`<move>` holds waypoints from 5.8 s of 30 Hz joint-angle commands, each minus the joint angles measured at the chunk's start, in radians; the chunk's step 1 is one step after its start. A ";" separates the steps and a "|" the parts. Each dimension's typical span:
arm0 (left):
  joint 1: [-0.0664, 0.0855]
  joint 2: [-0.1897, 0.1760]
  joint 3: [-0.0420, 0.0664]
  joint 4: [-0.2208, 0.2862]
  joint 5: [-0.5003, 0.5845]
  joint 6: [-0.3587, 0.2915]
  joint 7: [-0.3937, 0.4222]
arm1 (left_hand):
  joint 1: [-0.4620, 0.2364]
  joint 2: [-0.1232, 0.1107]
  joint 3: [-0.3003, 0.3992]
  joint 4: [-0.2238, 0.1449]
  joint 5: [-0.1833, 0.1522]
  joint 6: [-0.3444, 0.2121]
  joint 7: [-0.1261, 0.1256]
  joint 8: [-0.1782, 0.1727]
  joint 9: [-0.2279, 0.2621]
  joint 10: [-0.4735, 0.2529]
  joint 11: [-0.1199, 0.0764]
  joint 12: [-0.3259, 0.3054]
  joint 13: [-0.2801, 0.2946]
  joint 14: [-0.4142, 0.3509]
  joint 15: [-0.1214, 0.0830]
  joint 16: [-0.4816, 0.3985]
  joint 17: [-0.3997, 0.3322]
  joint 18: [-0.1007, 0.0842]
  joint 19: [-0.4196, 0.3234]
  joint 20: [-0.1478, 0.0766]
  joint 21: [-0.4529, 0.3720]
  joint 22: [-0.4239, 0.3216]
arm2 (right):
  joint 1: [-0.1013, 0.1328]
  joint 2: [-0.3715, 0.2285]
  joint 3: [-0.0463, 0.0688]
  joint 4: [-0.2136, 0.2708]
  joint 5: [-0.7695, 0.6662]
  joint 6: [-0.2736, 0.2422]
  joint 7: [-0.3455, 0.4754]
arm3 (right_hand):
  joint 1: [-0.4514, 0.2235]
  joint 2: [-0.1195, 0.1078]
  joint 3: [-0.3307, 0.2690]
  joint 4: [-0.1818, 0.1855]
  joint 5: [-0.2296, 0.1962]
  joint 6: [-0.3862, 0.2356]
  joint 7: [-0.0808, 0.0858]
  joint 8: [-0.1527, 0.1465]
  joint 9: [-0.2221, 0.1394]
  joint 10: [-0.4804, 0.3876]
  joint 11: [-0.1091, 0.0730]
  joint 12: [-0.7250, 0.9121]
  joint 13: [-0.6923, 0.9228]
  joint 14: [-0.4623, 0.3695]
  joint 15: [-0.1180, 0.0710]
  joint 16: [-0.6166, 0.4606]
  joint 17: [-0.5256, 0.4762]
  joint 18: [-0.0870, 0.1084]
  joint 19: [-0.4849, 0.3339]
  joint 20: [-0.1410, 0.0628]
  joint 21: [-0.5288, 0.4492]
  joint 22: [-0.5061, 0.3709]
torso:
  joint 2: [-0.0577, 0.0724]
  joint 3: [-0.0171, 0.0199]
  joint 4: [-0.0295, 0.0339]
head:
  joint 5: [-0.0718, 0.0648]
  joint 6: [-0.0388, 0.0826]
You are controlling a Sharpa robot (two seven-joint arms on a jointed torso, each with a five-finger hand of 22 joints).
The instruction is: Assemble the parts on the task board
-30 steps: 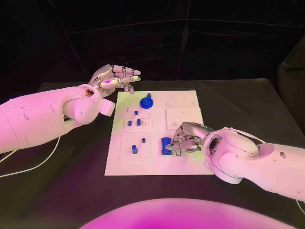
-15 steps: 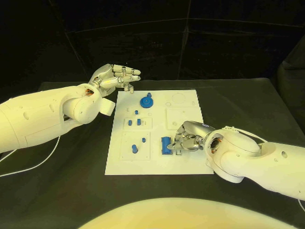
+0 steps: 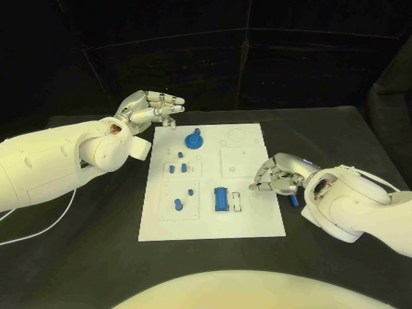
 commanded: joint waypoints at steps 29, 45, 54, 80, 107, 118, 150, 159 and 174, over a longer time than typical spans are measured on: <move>0.001 -0.008 -0.013 0.015 0.003 0.011 0.009 | -0.010 0.002 -0.007 -0.002 0.001 -0.008 0.003 0.008 -0.001 -0.010 0.002 0.006 -0.002 -0.008 -0.001 0.001 -0.003 0.006 -0.005 0.002 -0.005 -0.002 | 0.034 -0.150 -0.003 -0.057 -0.089 0.158 -0.063 | -0.006 -0.019 -0.063 0.025 0.043 0.055 -0.007 -0.033 -0.037 -0.021 0.003 -0.067 -0.045 0.067 0.004 -0.028 0.084 0.001 -0.022 0.006 -0.029 -0.039 | -0.003 -0.0013 -0.0118 | -0.091 0.011; 0.000 -0.009 -0.015 0.012 0.003 0.012 0.008 | -0.010 0.002 -0.007 -0.002 0.001 -0.008 0.003 0.008 -0.001 -0.010 0.002 0.006 -0.002 -0.008 -0.001 0.001 -0.003 0.006 -0.005 0.002 -0.005 -0.002 | 0.006 -0.137 -0.005 -0.036 -0.157 0.203 -0.099 | -0.007 -0.021 -0.071 0.036 0.044 0.074 -0.012 -0.023 -0.036 -0.019 -0.001 -0.066 -0.044 0.068 0.001 -0.027 0.087 0.000 -0.019 0.005 -0.029 -0.036 | -0.003 -0.0019 -0.0111 | -0.101 0.005; 0.000 -0.010 -0.015 0.011 0.003 0.012 0.008 | -0.010 0.002 -0.007 -0.002 0.001 -0.008 0.003 0.008 -0.001 -0.010 0.002 0.006 -0.002 -0.008 -0.001 0.001 -0.003 0.006 -0.005 0.002 -0.005 -0.002 | -0.004 -0.129 -0.005 -0.032 -0.180 0.242 -0.121 | -0.008 -0.023 -0.077 0.045 0.039 0.091 -0.018 -0.014 -0.034 -0.018 -0.005 -0.068 -0.045 0.068 -0.003 -0.028 0.087 0.000 -0.018 0.002 -0.029 -0.035 | -0.003 -0.0029 -0.0098 | -0.103 0.003; -0.001 -0.015 -0.015 0.014 0.003 0.014 0.007 | -0.012 0.003 -0.007 -0.002 0.002 -0.009 0.003 0.009 -0.001 -0.011 0.002 0.008 -0.002 -0.008 -0.001 0.002 -0.004 0.006 -0.005 0.002 -0.005 -0.003 | -0.047 -0.056 -0.005 -0.078 -0.292 0.291 -0.153 | 0.105 0.010 -0.049 -0.003 0.060 0.097 -0.021 -0.011 -0.039 -0.020 -0.011 -0.077 -0.048 0.069 -0.009 -0.029 0.088 -0.001 -0.014 -0.005 -0.033 -0.035 | -0.003 -0.0024 -0.0095 | -0.100 0.001; -0.001 -0.019 -0.017 0.014 0.003 0.016 0.002 | -0.011 0.003 -0.007 -0.002 0.002 -0.009 0.003 0.009 -0.001 -0.011 0.002 0.008 -0.002 -0.008 -0.001 0.002 -0.004 0.006 -0.005 0.002 -0.006 -0.003 | -0.047 -0.154 -0.003 0.056 -0.098 0.028 -0.139 | 0.169 -0.010 0.166 -0.017 0.083 0.118 -0.022 -0.055 -0.084 -0.021 -0.015 -0.097 -0.055 0.071 -0.013 -0.027 0.098 -0.003 -0.004 -0.010 -0.030 -0.022 | -0.003 -0.0033 -0.0093 | -0.097 0.006; -0.001 -0.017 -0.017 0.015 0.003 0.018 0.001 | -0.011 0.003 -0.007 -0.002 0.002 -0.009 0.003 0.009 -0.001 -0.011 0.002 0.008 -0.002 -0.008 -0.001 0.002 -0.004 0.006 -0.005 0.002 -0.006 -0.003 | -0.036 -0.147 -0.001 0.113 -0.063 -0.027 -0.106 | 0.142 -0.053 0.248 0.010 0.084 0.129 -0.023 -0.061 -0.092 -0.012 -0.015 -0.084 -0.043 0.074 -0.013 -0.021 0.109 -0.005 0.003 -0.010 -0.023 -0.008 | -0.003 -0.0040 -0.0075 | -0.087 0.004; -0.001 -0.021 -0.017 0.024 0.003 0.016 0.000 | -0.011 0.003 -0.007 -0.002 0.002 -0.009 0.003 0.009 -0.001 -0.011 0.002 0.008 -0.002 -0.008 -0.001 0.002 -0.004 0.006 -0.005 0.002 -0.006 -0.003 | -0.036 0.121 -0.002 -0.002 0.026 0.047 -0.170 | 0.036 -0.107 0.293 0.059 0.206 0.181 -0.041 -0.044 -0.082 0.021 -0.028 -0.048 -0.013 0.080 -0.022 -0.003 0.141 -0.011 0.023 -0.018 -0.004 0.030 | -0.004 -0.0034 -0.0111 | -0.056 -0.016; -0.001 -0.019 -0.017 0.024 0.003 0.018 -0.001 | -0.011 0.003 -0.007 -0.002 0.002 -0.009 0.003 0.009 -0.001 -0.011 0.002 0.008 -0.002 -0.008 -0.001 0.002 -0.004 0.006 -0.005 0.002 -0.006 -0.003 | -0.036 0.154 -0.002 -0.020 0.026 0.072 -0.184 | -0.007 -0.120 0.276 0.079 0.250 0.202 -0.050 -0.039 -0.072 0.022 -0.036 -0.068 -0.025 0.078 -0.029 -0.007 0.134 -0.010 0.020 -0.024 -0.007 0.025 | -0.004 -0.0036 -0.0111 | -0.058 -0.018; 0.000 -0.019 -0.017 0.026 0.003 0.022 -0.004 | -0.011 0.003 -0.007 -0.003 0.002 -0.011 0.003 0.011 -0.002 -0.014 0.002 0.010 -0.002 -0.009 -0.001 0.003 -0.006 0.006 -0.005 0.002 -0.006 -0.004 | -0.036 0.182 -0.002 -0.034 0.015 0.126 -0.204 | -0.026 -0.124 0.264 0.088 0.256 0.209 -0.053 -0.038 -0.066 0.023 -0.038 -0.081 -0.033 0.078 -0.031 -0.007 0.135 -0.010 0.020 -0.026 -0.008 0.024 | -0.003 -0.0035 -0.0109 | -0.054 -0.022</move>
